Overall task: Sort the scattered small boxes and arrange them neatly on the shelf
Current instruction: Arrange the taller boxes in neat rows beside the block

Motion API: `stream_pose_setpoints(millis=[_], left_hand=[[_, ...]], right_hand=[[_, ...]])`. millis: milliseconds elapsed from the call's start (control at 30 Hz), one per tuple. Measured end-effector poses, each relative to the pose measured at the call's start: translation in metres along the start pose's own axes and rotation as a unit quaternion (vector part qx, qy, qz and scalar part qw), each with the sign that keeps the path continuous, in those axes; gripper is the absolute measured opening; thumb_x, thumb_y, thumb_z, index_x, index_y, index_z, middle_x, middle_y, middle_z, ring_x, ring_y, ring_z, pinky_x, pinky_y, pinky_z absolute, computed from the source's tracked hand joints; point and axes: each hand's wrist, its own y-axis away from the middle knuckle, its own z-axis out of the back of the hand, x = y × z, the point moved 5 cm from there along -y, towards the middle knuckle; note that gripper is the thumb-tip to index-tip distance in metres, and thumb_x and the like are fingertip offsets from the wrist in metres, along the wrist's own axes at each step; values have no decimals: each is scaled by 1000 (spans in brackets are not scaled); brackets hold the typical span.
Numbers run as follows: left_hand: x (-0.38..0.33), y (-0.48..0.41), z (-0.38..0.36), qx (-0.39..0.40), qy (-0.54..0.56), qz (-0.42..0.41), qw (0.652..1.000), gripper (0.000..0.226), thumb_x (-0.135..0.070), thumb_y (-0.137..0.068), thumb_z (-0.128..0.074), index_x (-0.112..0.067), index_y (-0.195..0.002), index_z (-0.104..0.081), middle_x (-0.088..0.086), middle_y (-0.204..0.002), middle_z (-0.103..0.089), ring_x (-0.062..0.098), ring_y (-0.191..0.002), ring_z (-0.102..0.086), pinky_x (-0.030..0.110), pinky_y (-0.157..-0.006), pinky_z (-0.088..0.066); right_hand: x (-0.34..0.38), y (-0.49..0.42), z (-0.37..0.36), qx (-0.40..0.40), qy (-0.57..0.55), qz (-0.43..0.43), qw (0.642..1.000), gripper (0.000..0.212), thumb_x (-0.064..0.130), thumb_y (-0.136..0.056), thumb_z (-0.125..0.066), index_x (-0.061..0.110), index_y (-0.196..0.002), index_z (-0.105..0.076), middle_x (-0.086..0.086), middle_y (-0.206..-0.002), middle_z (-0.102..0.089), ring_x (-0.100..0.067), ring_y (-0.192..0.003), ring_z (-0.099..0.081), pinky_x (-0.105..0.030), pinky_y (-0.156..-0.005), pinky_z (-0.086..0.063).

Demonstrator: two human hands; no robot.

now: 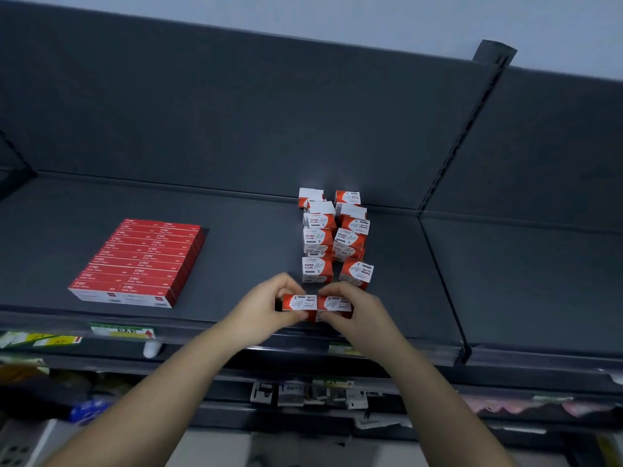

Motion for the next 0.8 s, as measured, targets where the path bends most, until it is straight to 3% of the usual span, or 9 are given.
stream_pose_setpoints(millis=[367, 500, 800], left_hand=[[11, -4, 1, 18, 2, 0, 1000, 30, -9, -81, -75, -27, -97, -58, -9, -92, -68, 3, -81, -60, 22, -75, -46], [13, -5, -1, 18, -10, -8, 1000, 31, -14, -78, -79, -31, -96, -60, -12, -90, -68, 5, -81, -62, 24, -74, -49], [16, -8, -3, 0, -46, -21, 999, 31, -17, -75, -83, -34, -95, -66, -16, -88, -70, 4, -83, -66, 23, -75, -52]], right_hand=[[-1, -5, -9, -5, 37, 16, 999, 30, 22, -86, -73, 31, -113, -63, 20, -107, -63, 4, -99, -58, -14, -84, -48], [1, -8, -17, 11, 103, 41, 994, 36, 19, -86, -72, 23, -120, -62, 8, -113, -60, -6, -103, -55, -20, -91, -45], [2, -11, -21, 5, 111, 50, 993, 31, 21, -85, -72, 23, -115, -63, 8, -107, -61, -8, -99, -55, -21, -85, -46]])
